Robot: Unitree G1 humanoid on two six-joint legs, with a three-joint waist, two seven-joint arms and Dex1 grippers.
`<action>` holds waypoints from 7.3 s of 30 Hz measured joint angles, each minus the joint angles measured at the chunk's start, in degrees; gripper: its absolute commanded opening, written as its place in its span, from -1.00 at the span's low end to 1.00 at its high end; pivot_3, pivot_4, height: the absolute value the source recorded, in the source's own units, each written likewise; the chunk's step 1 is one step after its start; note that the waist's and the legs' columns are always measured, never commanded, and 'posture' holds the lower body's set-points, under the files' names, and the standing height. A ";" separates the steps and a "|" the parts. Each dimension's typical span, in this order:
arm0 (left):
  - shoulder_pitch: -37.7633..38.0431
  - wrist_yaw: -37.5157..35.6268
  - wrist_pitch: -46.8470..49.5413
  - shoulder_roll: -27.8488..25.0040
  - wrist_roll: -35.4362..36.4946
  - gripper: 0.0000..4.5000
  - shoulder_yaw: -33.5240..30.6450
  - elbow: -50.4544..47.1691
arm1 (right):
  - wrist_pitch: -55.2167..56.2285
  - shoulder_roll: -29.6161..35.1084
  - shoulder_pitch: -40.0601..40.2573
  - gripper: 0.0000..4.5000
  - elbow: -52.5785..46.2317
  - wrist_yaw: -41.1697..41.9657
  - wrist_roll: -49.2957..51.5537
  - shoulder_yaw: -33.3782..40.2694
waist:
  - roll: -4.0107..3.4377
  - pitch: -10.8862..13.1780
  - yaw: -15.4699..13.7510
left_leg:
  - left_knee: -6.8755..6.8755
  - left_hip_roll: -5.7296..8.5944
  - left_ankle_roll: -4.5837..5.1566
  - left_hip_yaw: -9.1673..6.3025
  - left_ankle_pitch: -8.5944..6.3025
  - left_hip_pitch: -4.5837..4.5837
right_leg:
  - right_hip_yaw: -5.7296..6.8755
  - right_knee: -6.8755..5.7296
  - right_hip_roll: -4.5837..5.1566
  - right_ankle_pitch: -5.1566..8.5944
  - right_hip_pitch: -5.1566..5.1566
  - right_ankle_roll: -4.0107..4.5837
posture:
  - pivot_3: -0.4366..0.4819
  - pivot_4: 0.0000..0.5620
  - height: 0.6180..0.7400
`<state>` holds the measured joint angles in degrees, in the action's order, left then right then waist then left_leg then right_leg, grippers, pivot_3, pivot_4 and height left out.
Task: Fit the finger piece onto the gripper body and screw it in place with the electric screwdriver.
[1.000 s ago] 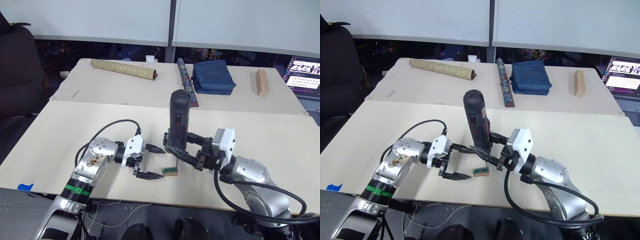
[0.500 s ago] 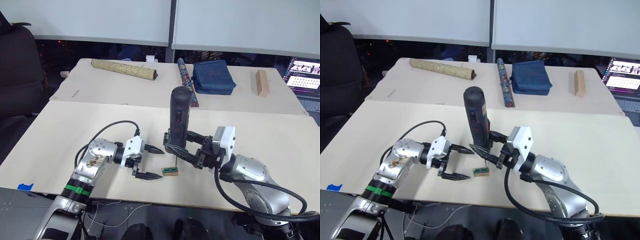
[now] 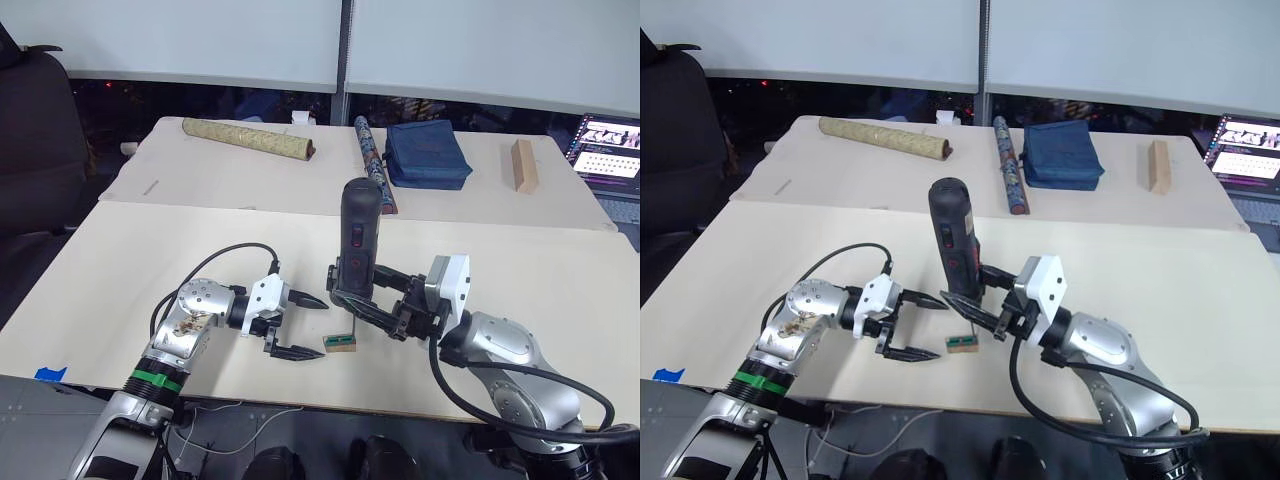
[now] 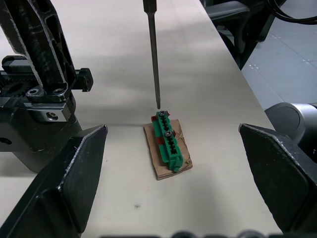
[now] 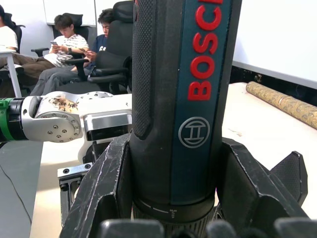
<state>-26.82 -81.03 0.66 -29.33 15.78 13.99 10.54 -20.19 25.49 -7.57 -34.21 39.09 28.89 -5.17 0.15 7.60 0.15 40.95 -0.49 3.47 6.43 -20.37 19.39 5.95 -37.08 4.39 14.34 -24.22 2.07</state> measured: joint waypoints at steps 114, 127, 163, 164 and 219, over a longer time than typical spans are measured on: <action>0.04 0.79 -0.63 0.76 -0.41 1.00 0.45 0.13 | -0.42 1.17 0.34 -0.14 0.36 1.93 1.70 -0.69 | 0.00 0.00 -0.02 | 0.00 -0.01 0.00 0.00 0.00 -0.01 | -0.02 -0.01 0.01 0.00 0.00 0.00 | -0.05 -0.47 1.00; 0.04 0.75 -1.13 0.91 -0.45 1.00 0.57 0.61 | -0.41 0.57 -3.56 -0.14 1.14 1.34 2.18 -0.48 | 0.01 0.00 -0.09 | 0.00 0.00 0.00 0.00 0.00 0.00 | -0.01 0.00 0.02 0.00 0.00 0.00 | -0.05 -0.47 1.00; 0.01 0.78 -1.73 0.91 -0.45 1.00 0.57 1.43 | -0.38 1.27 -1.90 -0.14 1.09 1.96 0.97 -0.51 | 0.01 0.00 -0.09 | 0.00 -0.01 0.00 0.00 0.00 0.00 | -0.01 0.00 0.01 0.00 0.00 0.00 | -0.05 -0.47 1.00; 0.01 0.78 -1.73 0.91 -0.45 1.00 0.57 1.43 | -0.38 1.27 -1.89 -0.14 1.11 2.01 0.81 -0.51 | 0.01 0.00 -0.09 | 0.00 -0.01 0.00 0.00 0.00 0.00 | -0.01 -0.01 0.01 0.00 0.00 0.00 | -0.05 -0.47 1.00; 0.45 2.02 1.68 -1.40 0.51 1.00 -2.12 -0.74 | -15.05 3.39 -15.86 -0.14 -1.33 -0.21 17.34 2.06 | 0.02 0.02 0.21 | -0.01 -0.04 0.00 0.00 0.00 -0.02 | -0.04 -0.01 0.04 -0.01 -0.02 0.01 | -0.05 -0.47 1.00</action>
<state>-26.36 -79.01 2.35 -30.72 16.29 11.87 9.80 -35.24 28.88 -23.43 -35.54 38.88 46.23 -3.10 0.17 7.61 0.36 40.94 -0.54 3.48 6.43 -20.37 19.37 5.91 -37.10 4.43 14.33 -24.24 2.08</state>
